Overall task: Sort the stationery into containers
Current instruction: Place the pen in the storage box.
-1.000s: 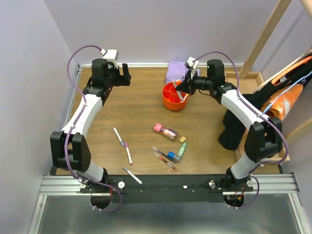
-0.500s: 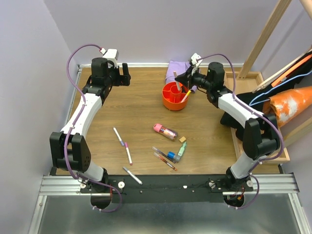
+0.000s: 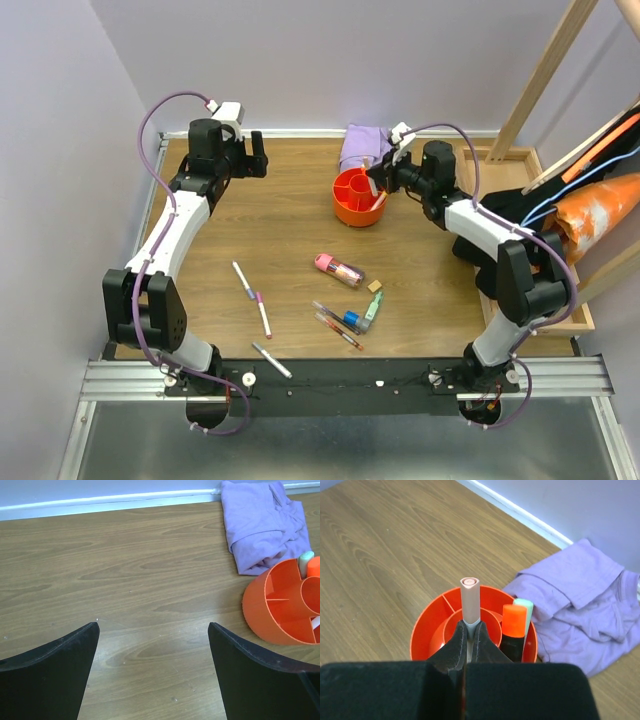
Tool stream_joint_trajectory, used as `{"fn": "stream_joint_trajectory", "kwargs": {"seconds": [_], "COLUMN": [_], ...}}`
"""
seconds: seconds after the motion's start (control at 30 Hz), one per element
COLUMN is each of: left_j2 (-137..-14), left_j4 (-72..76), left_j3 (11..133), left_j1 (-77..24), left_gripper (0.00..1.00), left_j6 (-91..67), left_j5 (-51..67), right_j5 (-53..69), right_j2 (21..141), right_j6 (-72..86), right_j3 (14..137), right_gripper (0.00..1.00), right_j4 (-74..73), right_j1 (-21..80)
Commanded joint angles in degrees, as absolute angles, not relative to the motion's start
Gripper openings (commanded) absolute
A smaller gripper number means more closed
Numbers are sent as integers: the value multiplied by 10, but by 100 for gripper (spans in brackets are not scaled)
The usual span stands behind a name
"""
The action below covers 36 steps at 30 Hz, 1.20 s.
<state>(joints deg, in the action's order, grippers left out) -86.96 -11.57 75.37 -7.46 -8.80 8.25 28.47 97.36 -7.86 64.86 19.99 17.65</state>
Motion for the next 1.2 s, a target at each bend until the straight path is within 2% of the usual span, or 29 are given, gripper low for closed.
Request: {"fn": "stream_joint_trajectory", "kwargs": {"seconds": [0.0, 0.23, 0.33, 0.37, 0.5, 0.7, 0.83, 0.93, 0.97, 1.07, 1.17], "left_j2": [-877, -878, -876, -875, -863, -814, -767, -766, -775, -763, -755], "left_j4": [-123, -127, -134, -138, -152, -180, -269, -374, -448, -490, -532], "left_j3": [767, 770, 774, 774, 765, 723, 710, 716, 740, 717, 677], "left_j1": [-73, -74, -75, -75, -76, -76, -75, -73, -71, -41, -38], "left_gripper": [99, 99, 99, 99, 99, 99, 99, 99, 99, 96, 89], "left_j6": [-80, -76, -73, -71, -72, -96, -143, -161, -167, -186, -199], "left_j5": [78, 78, 78, 78, 83, 56, 4, -44, -52, -5, 0], "right_j5": [246, 226, 214, 208, 203, 209, 231, 285, 273, 230, 180], "right_j2": [1000, 1005, 994, 990, 965, 927, 897, 902, 909, 947, 959], "right_j6": [-62, -48, -41, -39, -33, -35, -40, -64, -62, -39, -33], "right_j3": [630, 620, 633, 637, 655, 675, 708, 756, 776, 844, 876], "right_gripper": [1, 1, 22, 33, 45, 48, 48, 49, 49, 49, 49], "right_j4": [221, 227, 206, 189, 152, 111, 61, -43, -115, -240, -286], "right_j1": [175, 175, 175, 175, 175, 175, 177, 197, 208, 263, 332]}}
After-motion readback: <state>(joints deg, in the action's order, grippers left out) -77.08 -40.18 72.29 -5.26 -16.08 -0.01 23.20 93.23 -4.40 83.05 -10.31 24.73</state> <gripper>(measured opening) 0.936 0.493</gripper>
